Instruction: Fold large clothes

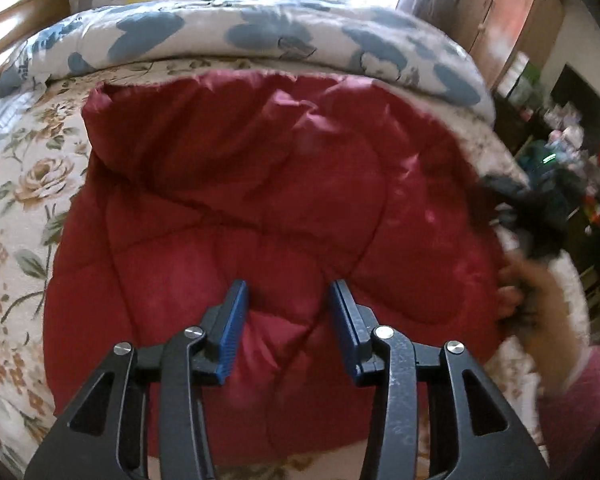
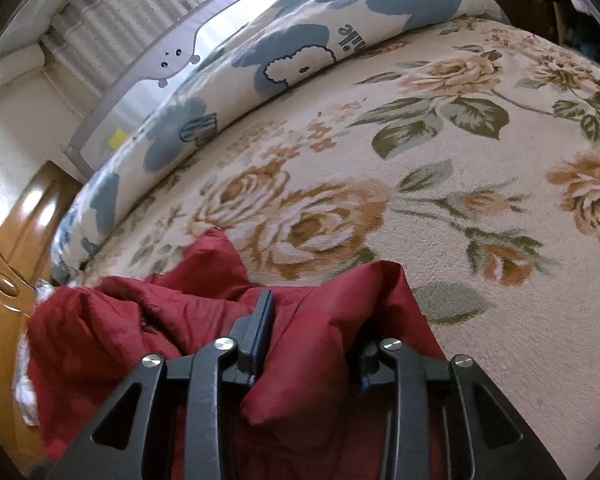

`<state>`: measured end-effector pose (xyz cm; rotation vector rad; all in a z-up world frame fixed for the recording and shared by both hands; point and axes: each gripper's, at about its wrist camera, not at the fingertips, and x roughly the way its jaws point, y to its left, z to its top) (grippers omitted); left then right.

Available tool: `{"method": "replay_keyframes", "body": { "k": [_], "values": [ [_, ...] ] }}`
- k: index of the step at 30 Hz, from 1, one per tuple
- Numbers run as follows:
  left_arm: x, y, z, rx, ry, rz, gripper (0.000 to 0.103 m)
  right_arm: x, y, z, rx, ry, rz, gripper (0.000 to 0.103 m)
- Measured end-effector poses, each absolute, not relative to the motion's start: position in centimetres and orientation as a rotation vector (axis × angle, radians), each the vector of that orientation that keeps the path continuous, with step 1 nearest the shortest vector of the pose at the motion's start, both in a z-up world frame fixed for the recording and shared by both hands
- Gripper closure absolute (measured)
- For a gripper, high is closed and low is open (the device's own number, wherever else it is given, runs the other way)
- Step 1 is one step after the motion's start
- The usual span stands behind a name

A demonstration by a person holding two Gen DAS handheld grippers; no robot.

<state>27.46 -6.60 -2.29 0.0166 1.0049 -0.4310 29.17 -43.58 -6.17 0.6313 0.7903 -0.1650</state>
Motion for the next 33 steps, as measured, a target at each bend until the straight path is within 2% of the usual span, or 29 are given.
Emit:
{"method": "replay_keyframes", "body": {
  "k": [4,8,12,18,21,26,33],
  "values": [
    [29.1,-6.4,-3.7,-0.001,1.025,-0.399,0.061,27.2,-43.6,-3.4,0.633,0.76,-0.118,0.051],
    [29.9,-6.7,-4.2,0.014,1.008,-0.372,0.061,24.4,-42.1,-0.6,0.561,0.72,-0.081,0.033],
    [30.1,-7.1,-4.9,0.039,0.993,-0.349,0.061,23.4,-38.0,-0.4,0.413,0.788,0.017,0.031],
    [31.1,-7.1,-5.2,0.061,0.993,-0.318,0.061,25.6,-32.0,-4.2,0.142,0.939,0.091,0.032],
    [32.1,-6.9,-5.6,0.067,1.006,-0.294,0.06,27.6,-33.4,-6.1,0.195,0.953,0.066,0.024],
    [34.3,-6.3,-6.7,0.044,1.041,-0.254,0.06,29.6,-36.6,-7.7,0.315,0.953,0.002,0.024],
    [36.4,-5.8,-8.1,-0.019,1.093,-0.231,0.06,29.9,-36.7,-8.4,0.322,0.949,-0.012,0.023]
  ]
}}
